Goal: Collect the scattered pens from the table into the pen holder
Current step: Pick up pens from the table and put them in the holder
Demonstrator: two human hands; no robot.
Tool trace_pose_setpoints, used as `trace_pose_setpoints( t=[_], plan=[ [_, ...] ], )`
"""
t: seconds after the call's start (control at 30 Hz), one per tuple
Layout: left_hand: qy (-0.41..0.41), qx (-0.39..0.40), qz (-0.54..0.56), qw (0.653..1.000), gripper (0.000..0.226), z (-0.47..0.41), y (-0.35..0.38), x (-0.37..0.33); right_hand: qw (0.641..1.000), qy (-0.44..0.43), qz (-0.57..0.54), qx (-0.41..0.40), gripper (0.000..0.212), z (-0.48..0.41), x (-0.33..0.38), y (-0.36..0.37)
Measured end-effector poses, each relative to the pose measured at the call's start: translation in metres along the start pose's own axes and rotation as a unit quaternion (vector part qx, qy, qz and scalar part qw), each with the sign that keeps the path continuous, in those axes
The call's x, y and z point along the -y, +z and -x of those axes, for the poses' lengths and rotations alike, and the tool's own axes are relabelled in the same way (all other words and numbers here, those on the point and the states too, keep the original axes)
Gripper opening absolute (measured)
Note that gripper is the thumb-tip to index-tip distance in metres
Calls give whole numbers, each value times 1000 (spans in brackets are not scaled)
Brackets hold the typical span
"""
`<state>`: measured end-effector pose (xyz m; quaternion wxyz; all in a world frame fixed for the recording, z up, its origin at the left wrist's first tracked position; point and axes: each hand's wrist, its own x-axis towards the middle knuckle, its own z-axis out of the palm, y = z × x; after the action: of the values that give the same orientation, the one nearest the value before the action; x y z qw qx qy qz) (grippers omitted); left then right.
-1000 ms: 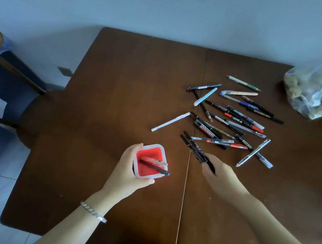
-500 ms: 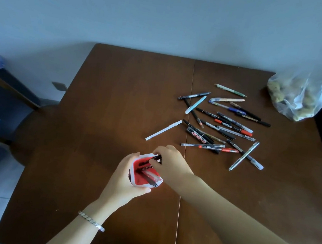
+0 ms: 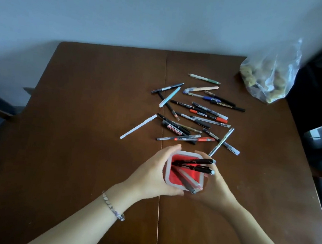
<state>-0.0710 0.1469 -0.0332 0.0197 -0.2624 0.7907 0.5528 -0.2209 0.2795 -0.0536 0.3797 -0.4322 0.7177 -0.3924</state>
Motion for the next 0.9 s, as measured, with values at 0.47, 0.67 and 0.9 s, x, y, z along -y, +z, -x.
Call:
trace_pose_setpoints(
  t=[0.47,0.67,0.9],
  plan=[
    [-8,-132,-369,920,11,-138,36,22,989,73,-79,-104,98,22,-60,-43],
    [41,-110,-388,914,18,-116,24,60,990,74,-91,-80,94,19,-75,-42],
    [-48,-79,-332,939,30,-107,27,53,990,85,-94,-67,93,20,-82,-37]
  ],
)
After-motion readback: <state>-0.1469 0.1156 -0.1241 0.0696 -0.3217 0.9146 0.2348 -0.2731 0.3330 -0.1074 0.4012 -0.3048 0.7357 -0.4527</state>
